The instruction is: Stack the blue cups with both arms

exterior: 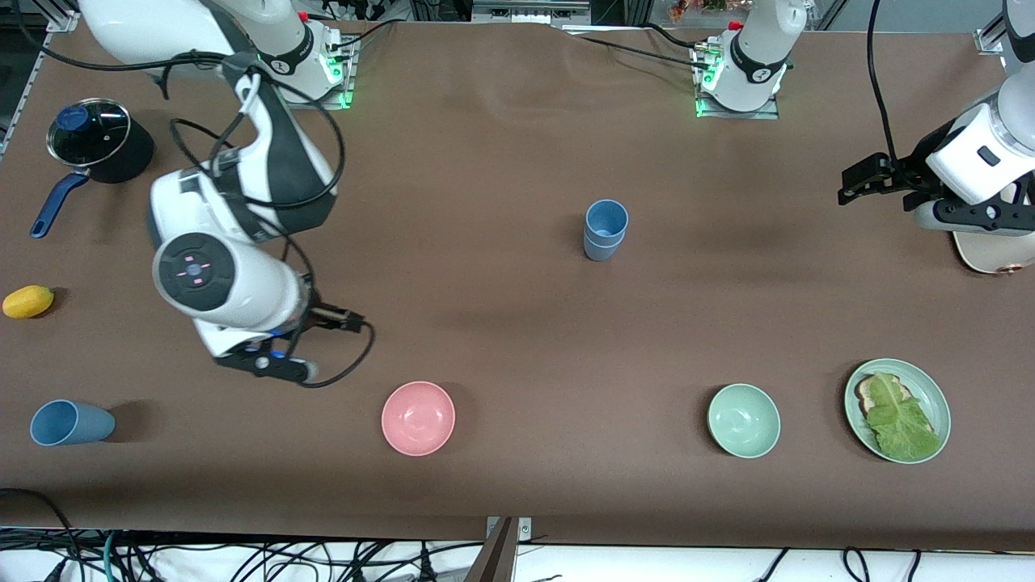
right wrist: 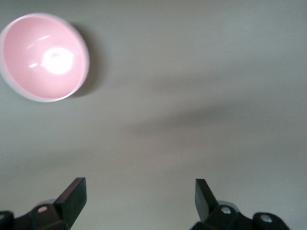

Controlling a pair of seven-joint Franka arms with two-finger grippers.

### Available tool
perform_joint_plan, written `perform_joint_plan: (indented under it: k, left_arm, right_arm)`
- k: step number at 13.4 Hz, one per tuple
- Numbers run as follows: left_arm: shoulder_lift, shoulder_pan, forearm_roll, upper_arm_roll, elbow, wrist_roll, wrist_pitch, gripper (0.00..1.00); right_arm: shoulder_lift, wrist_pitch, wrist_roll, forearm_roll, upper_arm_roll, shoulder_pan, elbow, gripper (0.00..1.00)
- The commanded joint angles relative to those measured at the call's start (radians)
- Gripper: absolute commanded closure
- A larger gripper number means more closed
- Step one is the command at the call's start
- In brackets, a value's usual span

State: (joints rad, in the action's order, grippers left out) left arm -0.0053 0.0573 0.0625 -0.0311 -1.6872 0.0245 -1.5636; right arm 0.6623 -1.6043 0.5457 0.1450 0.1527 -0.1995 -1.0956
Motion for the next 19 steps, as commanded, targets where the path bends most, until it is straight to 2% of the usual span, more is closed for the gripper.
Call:
perform_joint_plan:
  k: [1,4,7,13,14,15,17,19]
  left_arm:
    - [0.011,0.001,-0.004,0.002,0.027,-0.001,0.013,0.0]
    - [0.011,0.002,-0.004,0.002,0.027,-0.003,0.013,0.0]
    - [0.01,0.004,-0.004,0.002,0.027,-0.003,0.013,0.0]
    - [0.01,0.004,-0.004,0.002,0.027,-0.003,0.013,0.0]
    - [0.01,0.004,-0.004,0.002,0.027,-0.003,0.013,0.0]
    - [0.01,0.006,-0.004,0.002,0.027,-0.003,0.013,0.0]
    - [0.01,0.004,-0.004,0.002,0.027,-0.001,0.013,0.0]
    - [0.011,0.004,-0.003,0.002,0.026,-0.001,0.013,0.0]
  right_arm:
    - [-0.052,0.075,-0.11,-0.001,-0.079,0.002,-0.012,0.0]
    - [-0.113,0.13,-0.153,-0.002,-0.114,0.012,-0.013,0.0]
    - [-0.156,0.185,-0.191,-0.018,-0.117,0.048,-0.015,0.0]
    - [-0.191,0.176,-0.295,-0.058,-0.122,0.121,-0.016,0.0]
    - [-0.22,0.158,-0.28,-0.058,-0.127,0.117,-0.053,0.0]
    - [-0.287,0.118,-0.279,-0.058,-0.127,0.115,-0.144,0.0]
    - [-0.413,-0.064,-0.291,-0.062,-0.119,0.13,-0.342,0.0]
    - [-0.492,-0.088,-0.299,-0.103,-0.116,0.184,-0.444,0.0]
